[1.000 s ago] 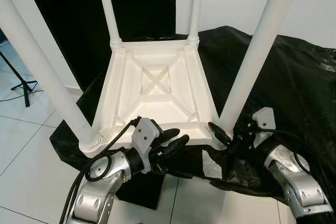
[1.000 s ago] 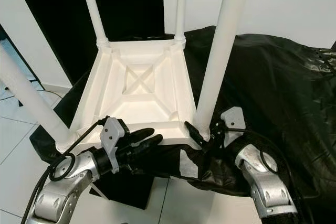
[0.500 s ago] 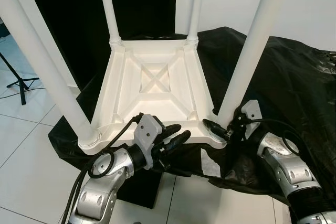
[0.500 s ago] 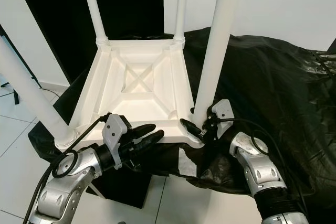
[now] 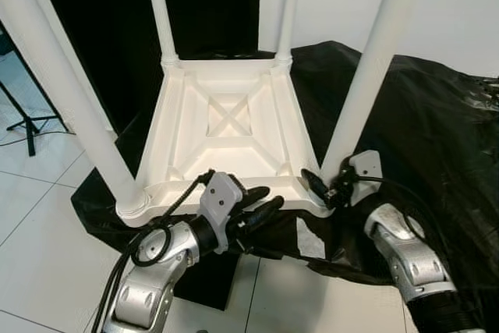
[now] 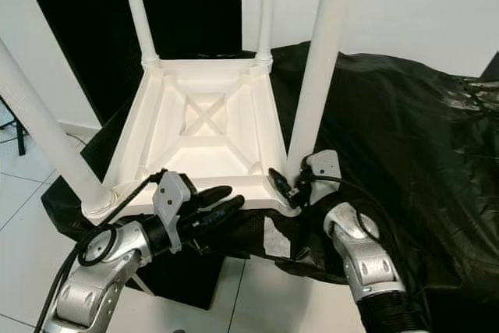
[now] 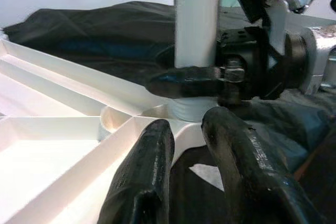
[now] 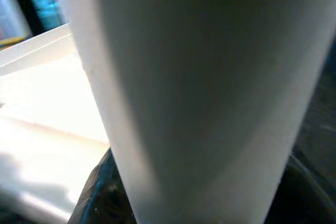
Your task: Building children table
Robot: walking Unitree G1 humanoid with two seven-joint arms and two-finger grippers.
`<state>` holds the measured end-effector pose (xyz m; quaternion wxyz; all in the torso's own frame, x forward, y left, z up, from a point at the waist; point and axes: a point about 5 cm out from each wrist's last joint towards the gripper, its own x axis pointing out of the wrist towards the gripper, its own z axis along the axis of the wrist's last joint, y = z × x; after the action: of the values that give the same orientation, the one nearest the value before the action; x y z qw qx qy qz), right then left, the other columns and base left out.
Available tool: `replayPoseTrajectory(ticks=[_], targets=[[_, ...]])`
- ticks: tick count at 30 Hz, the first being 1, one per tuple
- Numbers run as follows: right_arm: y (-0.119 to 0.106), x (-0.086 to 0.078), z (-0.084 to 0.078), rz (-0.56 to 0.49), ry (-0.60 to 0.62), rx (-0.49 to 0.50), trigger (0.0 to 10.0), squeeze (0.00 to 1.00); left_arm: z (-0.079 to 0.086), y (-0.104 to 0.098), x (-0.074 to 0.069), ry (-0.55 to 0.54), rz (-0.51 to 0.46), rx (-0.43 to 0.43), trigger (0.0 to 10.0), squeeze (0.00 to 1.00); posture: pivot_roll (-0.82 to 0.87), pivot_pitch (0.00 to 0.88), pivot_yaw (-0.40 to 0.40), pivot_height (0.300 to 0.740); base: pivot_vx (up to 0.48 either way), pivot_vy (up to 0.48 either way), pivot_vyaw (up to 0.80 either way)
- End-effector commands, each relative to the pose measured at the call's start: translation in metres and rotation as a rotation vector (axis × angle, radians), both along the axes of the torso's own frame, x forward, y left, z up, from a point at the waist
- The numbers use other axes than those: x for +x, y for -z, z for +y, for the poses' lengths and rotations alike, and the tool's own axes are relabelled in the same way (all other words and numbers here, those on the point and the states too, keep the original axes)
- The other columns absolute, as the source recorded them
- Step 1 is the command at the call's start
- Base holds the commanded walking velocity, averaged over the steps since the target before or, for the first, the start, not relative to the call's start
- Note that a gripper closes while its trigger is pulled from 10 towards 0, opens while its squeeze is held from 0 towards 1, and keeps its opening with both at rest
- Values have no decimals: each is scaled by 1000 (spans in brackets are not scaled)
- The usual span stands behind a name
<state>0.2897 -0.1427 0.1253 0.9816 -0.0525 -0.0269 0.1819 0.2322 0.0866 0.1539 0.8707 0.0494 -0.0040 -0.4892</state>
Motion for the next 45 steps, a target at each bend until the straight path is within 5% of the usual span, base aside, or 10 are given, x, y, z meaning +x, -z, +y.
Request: replayPoseTrajectory(ticks=[1, 16, 17, 20, 21, 23, 24, 35, 36, 45], targets=[[6, 0, -1, 31, 21, -23, 0, 0, 1, 2, 1, -51, -5, 10, 10000, 0, 2, 0, -31, 740, 0, 0, 0], [7, -5, 25, 39, 289, 97, 0, 0, -1, 2, 0, -48, 3, 4, 10000, 0, 2, 0, -29, 740, 0, 0, 0], [5, -8, 32, 28, 263, 115, 10000, 0, 0, 1, 0, -46, 1, 9, 10000, 0, 6, 0, -16, 740, 0, 0, 0], [5, -8, 32, 28, 263, 115, 10000, 0, 0, 1, 0, -46, 1, 9, 10000, 0, 6, 0, -16, 740, 0, 0, 0], [3, -10, 36, 15, 222, 124, 10000, 647, 1, 1, 0, -46, 0, 12, 10000, 0, 6, 0, -16, 740, 0, 0, 0], [3, -10, 36, 15, 222, 124, 10000, 647, 1, 1, 0, -46, 0, 12, 10000, 0, 6, 0, -16, 740, 0, 0, 0], [0, -12, 36, -1, 181, 128, 10000, 1000, 2, 1, 1, -46, -3, 15, 10000, 0, 5, 0, -14, 740, 0, 0, 0], [-4, -24, 0, -78, 39, 79, 10000, 1000, 3, 10, 2, -80, -4, 41, 10000, 0, 4, 0, -16, 740, 0, 0, 0], [-3, -27, -3, -89, 40, 67, 10000, 0, 5, 12, 5, -112, 4, 33, 10000, 0, 6, 0, -17, 740, 0, 0, 0], [0, -27, -6, -94, 118, 62, 10000, 0, 9, 13, 11, -185, 20, 3, 10000, 0, 10, 0, -8, 740, 0, 0, 0]])
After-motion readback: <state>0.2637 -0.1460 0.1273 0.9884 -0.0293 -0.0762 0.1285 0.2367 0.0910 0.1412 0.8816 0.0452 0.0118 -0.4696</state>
